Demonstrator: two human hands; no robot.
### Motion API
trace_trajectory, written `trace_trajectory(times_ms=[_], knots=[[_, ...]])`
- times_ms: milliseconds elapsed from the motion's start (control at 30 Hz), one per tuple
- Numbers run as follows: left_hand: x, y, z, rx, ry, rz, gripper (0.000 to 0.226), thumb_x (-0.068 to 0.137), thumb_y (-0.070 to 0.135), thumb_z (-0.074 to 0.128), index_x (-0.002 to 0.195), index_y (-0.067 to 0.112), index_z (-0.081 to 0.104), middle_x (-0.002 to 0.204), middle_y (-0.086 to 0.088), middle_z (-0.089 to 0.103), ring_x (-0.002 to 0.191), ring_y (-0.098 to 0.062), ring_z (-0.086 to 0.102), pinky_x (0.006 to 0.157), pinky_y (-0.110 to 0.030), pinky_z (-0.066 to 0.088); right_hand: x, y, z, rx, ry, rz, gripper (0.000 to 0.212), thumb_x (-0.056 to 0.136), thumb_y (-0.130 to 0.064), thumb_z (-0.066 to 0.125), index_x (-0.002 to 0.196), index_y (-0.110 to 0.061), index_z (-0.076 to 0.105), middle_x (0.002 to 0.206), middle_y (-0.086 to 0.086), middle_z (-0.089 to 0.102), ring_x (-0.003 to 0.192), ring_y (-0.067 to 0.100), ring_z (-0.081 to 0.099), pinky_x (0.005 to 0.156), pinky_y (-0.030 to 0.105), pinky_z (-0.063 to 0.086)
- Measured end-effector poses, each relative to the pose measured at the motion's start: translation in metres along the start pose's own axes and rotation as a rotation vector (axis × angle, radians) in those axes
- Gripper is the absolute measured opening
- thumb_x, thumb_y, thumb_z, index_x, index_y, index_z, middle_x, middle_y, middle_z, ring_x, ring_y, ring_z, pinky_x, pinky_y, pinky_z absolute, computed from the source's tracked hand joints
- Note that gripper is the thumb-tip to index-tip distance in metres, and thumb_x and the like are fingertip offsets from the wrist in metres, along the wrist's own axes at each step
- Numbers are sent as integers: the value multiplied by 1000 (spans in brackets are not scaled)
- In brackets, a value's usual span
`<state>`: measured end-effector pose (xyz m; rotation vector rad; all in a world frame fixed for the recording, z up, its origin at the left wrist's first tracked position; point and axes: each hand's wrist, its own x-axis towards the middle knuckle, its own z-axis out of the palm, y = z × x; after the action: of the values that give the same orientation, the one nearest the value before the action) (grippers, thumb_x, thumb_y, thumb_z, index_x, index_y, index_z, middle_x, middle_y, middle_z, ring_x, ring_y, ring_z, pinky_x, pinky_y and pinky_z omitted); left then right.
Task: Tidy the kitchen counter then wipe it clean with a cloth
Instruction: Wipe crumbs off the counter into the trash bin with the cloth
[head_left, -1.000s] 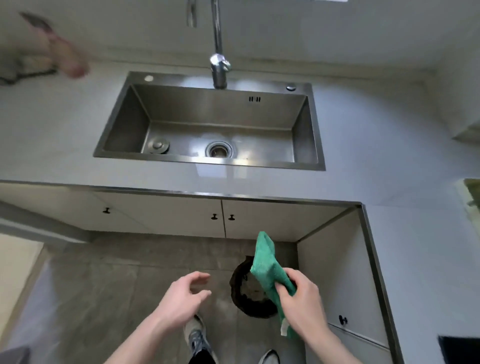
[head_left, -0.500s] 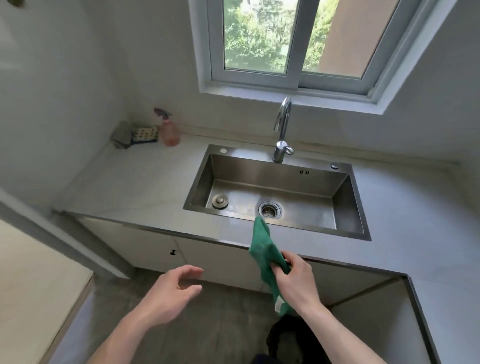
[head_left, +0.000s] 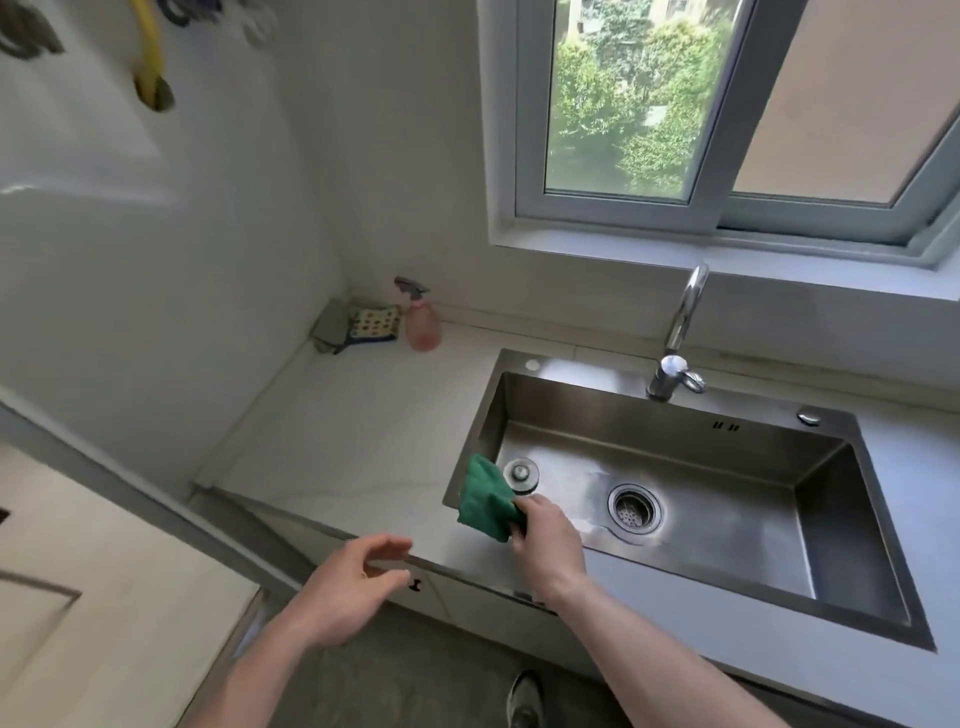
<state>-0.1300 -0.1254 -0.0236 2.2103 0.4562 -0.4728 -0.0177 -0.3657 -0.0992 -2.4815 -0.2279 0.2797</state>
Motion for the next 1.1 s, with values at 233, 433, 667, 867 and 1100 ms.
trace_trajectory(times_ms=[233,433,667,867,1100], knots=[[71,17,-20,32,34,-13,34,90,32,70,121,43,62,121,26,66,101,4,66,98,-26,52,47,-9,41,-2,-340,-54,49,90,-46,66,135,-30,61,142,-12,53,131,14,50,110,30,42],[119,27,-11,63,0,-43,37,89,29,68,124,37,62,128,18,65,100,1,64,95,-24,51,55,21,31,163,-186,33,43,90,-45,66,130,-30,63,130,-21,52,125,3,48,111,24,39],[188,32,15,324,-114,24,77,83,34,72,152,23,39,150,0,46,129,-19,52,110,-31,43,61,57,28,-62,-221,277,82,79,-55,76,150,-30,43,142,-10,52,132,17,43,113,33,36],[229,13,25,606,-247,111,106,68,46,81,155,23,25,146,1,40,133,-22,42,112,-37,41,71,46,40,-130,-201,307,47,77,-46,75,121,-36,63,115,-15,55,114,15,46,99,31,38],[252,3,16,272,-334,72,33,69,24,77,97,26,62,91,8,67,86,-13,65,81,-31,58,71,34,45,41,-212,432,18,76,-24,65,90,-31,56,89,-14,64,87,13,60,77,33,51]])
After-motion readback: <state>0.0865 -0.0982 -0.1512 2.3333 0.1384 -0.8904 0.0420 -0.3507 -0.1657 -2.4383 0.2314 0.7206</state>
